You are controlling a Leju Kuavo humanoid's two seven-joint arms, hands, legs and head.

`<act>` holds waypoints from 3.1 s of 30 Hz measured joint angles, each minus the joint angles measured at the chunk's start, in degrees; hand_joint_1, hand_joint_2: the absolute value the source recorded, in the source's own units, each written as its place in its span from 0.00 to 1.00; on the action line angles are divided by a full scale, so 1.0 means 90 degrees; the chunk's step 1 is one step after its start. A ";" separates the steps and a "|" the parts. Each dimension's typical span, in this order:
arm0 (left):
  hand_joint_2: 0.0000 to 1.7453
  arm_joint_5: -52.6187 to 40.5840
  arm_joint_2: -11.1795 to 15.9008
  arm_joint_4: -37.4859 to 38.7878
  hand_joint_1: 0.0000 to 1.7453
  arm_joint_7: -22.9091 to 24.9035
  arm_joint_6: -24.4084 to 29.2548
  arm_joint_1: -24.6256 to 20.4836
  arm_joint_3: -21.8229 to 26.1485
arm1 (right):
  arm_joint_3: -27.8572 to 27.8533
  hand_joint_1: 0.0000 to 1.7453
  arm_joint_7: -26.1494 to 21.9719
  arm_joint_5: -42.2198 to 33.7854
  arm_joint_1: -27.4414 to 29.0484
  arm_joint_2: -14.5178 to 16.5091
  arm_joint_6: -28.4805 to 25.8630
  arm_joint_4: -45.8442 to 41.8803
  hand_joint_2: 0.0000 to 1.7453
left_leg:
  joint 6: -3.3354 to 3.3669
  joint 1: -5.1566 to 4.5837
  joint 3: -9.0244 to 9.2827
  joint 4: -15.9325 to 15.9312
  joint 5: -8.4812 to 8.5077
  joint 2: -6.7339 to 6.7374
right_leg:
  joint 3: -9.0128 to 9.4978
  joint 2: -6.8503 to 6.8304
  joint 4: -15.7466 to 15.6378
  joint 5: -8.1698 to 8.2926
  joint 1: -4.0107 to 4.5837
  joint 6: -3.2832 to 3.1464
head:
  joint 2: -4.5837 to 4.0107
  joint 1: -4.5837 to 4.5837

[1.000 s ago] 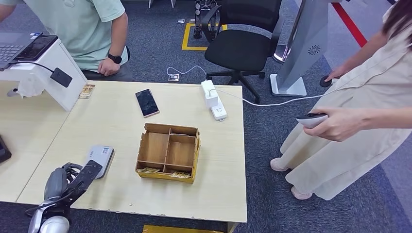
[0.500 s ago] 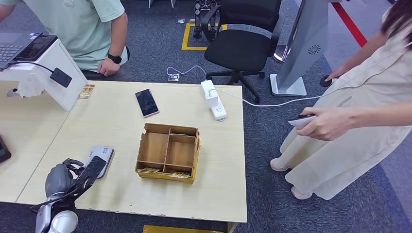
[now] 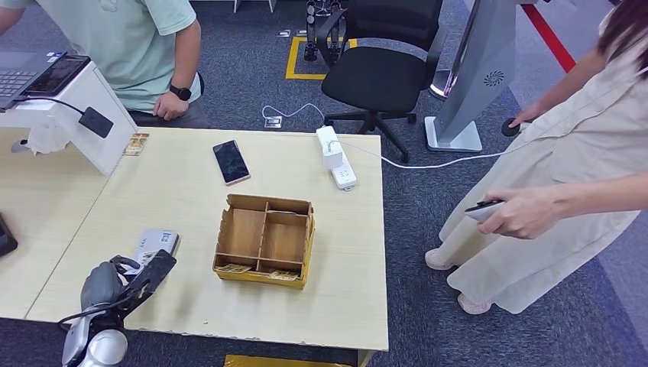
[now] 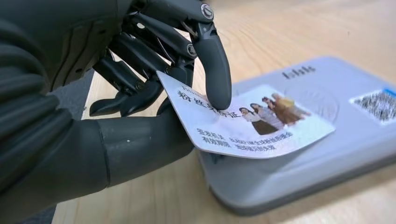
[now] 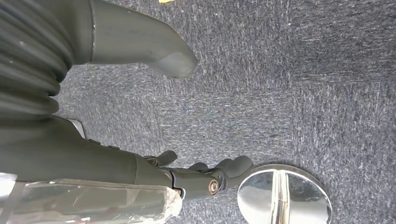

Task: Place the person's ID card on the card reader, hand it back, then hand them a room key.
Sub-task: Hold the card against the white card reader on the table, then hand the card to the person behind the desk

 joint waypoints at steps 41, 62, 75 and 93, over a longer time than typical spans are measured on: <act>1.00 0.0504 0.0007 -0.0555 1.00 -0.1005 0.1080 -0.0086 -0.0015 | -0.0123 0.00 -0.0029 0.0132 -0.0034 0.0005 0.0004 -0.0009 1.00 | -0.0002 -0.0002 0.0008 -0.0001 0.0009 -0.0001 | 0.0004 -0.0001 0.0000 0.0009 -0.0001 0.0001 | 0.0000 0.0001; 1.00 0.0715 -0.0073 -0.0232 1.00 -0.1285 0.2178 -0.1599 -0.0017 | -0.0136 0.00 0.0082 0.0427 -0.0152 0.0094 -0.0012 0.0039 1.00 | -0.0002 -0.0001 0.0003 0.0000 0.0011 -0.0001 | -0.0001 0.0001 0.0000 0.0014 -0.0001 0.0005 | 0.0001 0.0000; 1.00 0.0693 -0.0073 0.0429 1.00 -0.1256 0.2361 -0.2215 -0.0050 | -0.0100 0.00 0.0112 0.0487 -0.0176 0.0098 -0.0013 0.0080 1.00 | -0.0003 -0.0002 0.0002 0.0000 0.0010 0.0000 | -0.0003 0.0004 0.0000 0.0014 -0.0001 0.0005 | 0.0000 0.0000; 1.00 0.1086 -0.0185 0.0644 1.00 -0.1586 0.2967 -0.2713 -0.0162 | -0.0038 0.00 0.0131 0.0406 -0.0169 0.0244 -0.0338 0.0131 1.00 | -0.0003 -0.0001 0.0002 0.0001 0.0011 0.0001 | -0.0005 0.0006 0.0000 0.0014 -0.0001 0.0006 | 0.0000 0.0000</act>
